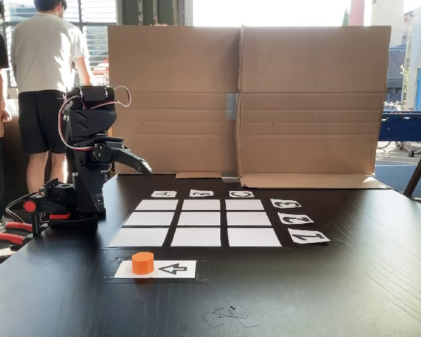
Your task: Pick up the round, orange token and place it in the grid on square A3.
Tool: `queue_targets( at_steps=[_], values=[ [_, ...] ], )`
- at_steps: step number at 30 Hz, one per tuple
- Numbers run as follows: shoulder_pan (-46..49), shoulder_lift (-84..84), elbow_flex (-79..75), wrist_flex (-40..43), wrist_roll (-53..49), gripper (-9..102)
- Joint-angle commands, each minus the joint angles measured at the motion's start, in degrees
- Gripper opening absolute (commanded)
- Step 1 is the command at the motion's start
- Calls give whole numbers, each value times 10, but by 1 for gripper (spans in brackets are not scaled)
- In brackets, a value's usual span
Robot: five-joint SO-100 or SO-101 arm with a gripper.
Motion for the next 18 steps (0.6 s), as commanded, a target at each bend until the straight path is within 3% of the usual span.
queue_targets(
  at_steps=[1, 18],
  values=[
    [-8, -11, 2, -1, -13, 63],
    [-25, -144, -38, -28, -35, 63]
  ],
)
